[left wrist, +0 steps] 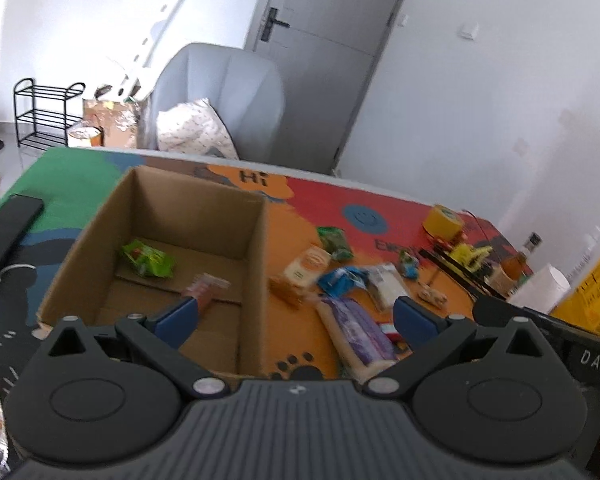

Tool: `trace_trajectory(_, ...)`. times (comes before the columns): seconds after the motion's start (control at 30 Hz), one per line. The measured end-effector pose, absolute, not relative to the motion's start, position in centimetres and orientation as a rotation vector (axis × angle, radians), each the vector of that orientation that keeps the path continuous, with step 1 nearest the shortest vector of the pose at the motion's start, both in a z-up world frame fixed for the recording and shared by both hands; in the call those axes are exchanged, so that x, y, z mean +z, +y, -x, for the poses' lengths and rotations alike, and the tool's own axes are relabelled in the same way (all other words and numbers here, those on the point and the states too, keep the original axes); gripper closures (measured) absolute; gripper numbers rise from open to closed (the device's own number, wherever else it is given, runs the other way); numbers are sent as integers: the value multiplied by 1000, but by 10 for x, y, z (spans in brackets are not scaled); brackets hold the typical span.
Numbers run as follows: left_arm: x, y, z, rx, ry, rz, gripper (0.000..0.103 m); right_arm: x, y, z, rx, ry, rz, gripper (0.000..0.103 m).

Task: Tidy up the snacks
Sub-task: 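Move both tools back over the snacks on the table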

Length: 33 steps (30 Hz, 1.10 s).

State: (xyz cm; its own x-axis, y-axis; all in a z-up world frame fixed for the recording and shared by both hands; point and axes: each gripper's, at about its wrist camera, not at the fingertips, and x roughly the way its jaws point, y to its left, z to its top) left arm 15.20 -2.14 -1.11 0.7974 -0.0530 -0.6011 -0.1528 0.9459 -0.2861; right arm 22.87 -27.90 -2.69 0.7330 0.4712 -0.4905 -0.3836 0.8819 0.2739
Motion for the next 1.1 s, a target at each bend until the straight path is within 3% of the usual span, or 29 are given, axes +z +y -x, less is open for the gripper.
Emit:
trace_trajectory(0.57,-30,-67,-166,-29,676,270,3,-54,-330,-239,423,630,-218,0)
trace_trajectory(0.87,-51,-85,-193,-51,719,272,17,-79,-340,-261,422,688,-256,1)
trace_trajectory(1.1,-72,-94,-220,-38,768,287,25,-99,-341,-282,423,726,-243,11)
